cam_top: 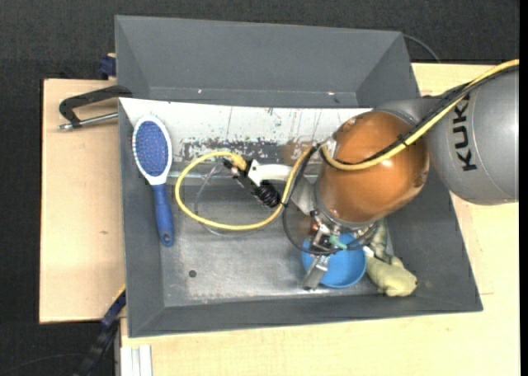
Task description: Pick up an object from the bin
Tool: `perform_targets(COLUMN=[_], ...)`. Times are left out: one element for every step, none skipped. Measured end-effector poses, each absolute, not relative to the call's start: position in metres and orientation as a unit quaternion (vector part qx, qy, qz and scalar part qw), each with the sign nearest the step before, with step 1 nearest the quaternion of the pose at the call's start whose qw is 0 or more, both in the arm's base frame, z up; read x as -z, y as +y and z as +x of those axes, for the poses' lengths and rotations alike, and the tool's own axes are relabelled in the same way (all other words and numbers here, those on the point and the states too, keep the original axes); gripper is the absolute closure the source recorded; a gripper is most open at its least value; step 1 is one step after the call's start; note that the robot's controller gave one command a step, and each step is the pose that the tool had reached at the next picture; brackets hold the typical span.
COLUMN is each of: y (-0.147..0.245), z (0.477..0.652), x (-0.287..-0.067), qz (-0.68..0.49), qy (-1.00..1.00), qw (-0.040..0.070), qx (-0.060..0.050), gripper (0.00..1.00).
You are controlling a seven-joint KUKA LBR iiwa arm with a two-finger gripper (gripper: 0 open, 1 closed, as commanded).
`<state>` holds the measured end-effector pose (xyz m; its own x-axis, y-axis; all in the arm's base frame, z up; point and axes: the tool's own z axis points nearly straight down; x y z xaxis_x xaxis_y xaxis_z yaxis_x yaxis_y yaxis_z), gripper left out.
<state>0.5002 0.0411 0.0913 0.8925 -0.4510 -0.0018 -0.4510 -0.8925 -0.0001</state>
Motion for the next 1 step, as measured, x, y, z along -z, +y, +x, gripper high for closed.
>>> perform_targets(y=[0.0412], z=[0.4999], x=[-0.0911], qz=[-0.973], qy=[0.233], qw=[0.000], qx=[-0.001], gripper=[1.00])
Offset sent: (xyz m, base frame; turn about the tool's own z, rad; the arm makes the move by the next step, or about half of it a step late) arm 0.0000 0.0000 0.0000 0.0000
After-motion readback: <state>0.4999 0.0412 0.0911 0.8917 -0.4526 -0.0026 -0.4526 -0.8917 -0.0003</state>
